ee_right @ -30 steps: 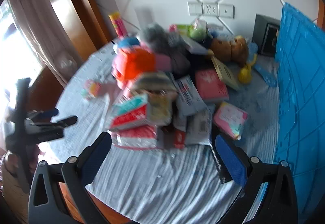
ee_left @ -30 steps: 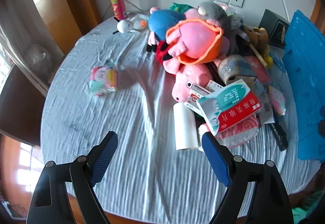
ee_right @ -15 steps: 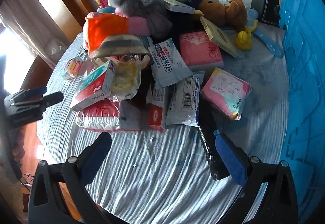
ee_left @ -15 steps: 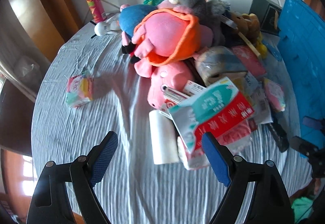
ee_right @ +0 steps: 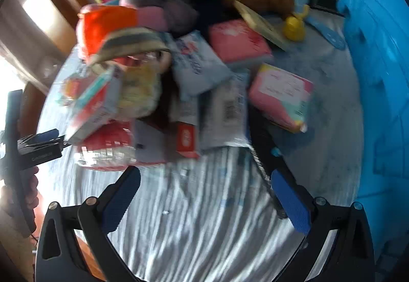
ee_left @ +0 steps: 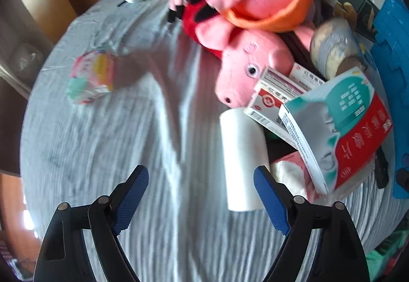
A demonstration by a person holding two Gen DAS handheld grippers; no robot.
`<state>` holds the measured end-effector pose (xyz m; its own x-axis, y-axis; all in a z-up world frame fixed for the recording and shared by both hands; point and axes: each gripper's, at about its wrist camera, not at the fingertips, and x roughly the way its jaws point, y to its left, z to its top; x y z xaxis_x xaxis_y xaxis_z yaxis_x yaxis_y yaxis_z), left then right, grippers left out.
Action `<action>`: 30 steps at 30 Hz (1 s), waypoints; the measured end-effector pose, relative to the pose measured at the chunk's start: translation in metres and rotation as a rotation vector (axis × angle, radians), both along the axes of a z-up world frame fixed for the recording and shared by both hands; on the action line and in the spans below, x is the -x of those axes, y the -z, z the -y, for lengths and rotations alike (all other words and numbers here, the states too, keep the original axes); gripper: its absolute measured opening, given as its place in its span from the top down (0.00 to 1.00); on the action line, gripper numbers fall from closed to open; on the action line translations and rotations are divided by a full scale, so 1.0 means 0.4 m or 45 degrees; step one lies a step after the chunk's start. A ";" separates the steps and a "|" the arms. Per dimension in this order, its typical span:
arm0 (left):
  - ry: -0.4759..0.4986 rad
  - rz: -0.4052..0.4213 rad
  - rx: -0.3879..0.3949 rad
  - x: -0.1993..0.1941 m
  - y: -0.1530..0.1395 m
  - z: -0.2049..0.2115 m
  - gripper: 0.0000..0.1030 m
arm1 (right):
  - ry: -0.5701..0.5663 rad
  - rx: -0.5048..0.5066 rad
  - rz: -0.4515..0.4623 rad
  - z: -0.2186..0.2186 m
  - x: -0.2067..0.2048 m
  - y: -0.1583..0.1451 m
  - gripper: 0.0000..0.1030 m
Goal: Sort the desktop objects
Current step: 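Grasp the white paper roll with left tool while right tool grasps the black wrapped tube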
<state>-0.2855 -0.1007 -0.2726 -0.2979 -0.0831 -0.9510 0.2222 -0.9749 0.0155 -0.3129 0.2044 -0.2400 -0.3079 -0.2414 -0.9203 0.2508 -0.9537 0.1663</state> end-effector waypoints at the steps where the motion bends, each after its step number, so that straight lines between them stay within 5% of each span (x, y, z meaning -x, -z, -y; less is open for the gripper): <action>1: -0.002 0.001 -0.002 0.007 0.011 -0.002 0.17 | 0.016 -0.009 0.013 -0.012 0.001 0.010 0.00; 11: -0.022 -0.052 -0.178 0.060 0.048 -0.008 0.18 | 0.091 -0.036 0.103 -0.098 0.012 0.103 0.00; 13: -0.039 -0.044 -0.228 0.063 0.062 -0.003 0.37 | 0.094 -0.041 0.101 -0.105 0.019 0.114 0.00; 16: -0.018 -0.021 -0.285 0.057 0.069 0.006 0.46 | 0.080 -0.082 0.085 -0.107 0.031 0.128 0.00; 18: 0.004 -0.029 -0.245 0.046 0.061 0.008 0.46 | 0.062 -0.121 0.076 -0.103 0.038 0.139 0.00; 20: 0.035 -0.036 -0.176 0.032 0.048 0.012 0.50 | 0.048 -0.119 0.088 -0.098 0.042 0.152 0.14; 23: 0.055 -0.013 -0.052 0.008 0.039 0.029 0.54 | 0.014 -0.178 0.094 -0.078 0.038 0.164 0.19; 30: 0.097 0.020 -0.008 0.016 0.038 0.056 0.52 | 0.010 -0.151 0.088 -0.084 0.041 0.168 0.19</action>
